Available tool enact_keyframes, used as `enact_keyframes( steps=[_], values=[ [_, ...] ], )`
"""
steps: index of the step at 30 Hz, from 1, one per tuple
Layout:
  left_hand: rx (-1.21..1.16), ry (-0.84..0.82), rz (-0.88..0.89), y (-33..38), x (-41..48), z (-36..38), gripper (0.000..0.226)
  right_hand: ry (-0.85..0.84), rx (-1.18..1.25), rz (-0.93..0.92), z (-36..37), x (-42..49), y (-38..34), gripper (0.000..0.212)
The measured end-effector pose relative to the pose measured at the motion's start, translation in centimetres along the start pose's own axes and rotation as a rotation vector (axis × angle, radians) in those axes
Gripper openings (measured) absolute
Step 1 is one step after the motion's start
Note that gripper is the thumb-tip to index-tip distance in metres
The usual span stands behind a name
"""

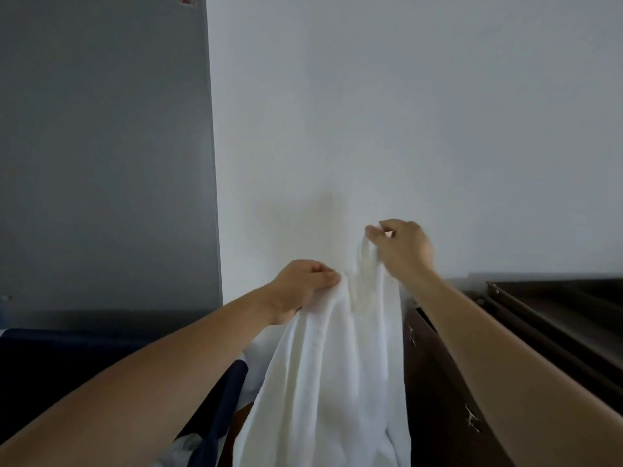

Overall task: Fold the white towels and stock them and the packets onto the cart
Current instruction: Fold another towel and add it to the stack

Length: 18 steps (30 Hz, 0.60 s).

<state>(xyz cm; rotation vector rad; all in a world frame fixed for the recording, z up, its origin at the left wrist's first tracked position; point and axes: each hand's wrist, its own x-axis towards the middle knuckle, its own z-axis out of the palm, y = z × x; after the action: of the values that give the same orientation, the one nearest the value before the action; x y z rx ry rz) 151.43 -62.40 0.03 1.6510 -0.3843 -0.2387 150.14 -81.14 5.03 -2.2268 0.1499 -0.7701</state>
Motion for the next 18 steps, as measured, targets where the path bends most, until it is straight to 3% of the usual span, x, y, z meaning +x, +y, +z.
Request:
enact_keyframes(
  steps=[5,12,15,18],
  values=[
    [0.067,-0.096,0.108,1.5,1.4,3.1,0.028,-0.007,0.152,0.026,3.3,-2.5,0.6,0.027],
    [-0.003,-0.179,0.100,-0.1,1.5,3.1,0.019,0.075,0.333,-0.015,3.9,-3.2,2.2,0.024],
    [0.049,-0.113,0.134,-1.0,1.1,3.0,0.016,0.049,0.287,-0.060,4.5,-3.1,2.3,0.026],
    [0.258,0.032,0.188,-2.5,0.7,2.8,0.018,0.061,0.301,-0.097,4.4,-2.3,1.6,0.028]
  ],
)
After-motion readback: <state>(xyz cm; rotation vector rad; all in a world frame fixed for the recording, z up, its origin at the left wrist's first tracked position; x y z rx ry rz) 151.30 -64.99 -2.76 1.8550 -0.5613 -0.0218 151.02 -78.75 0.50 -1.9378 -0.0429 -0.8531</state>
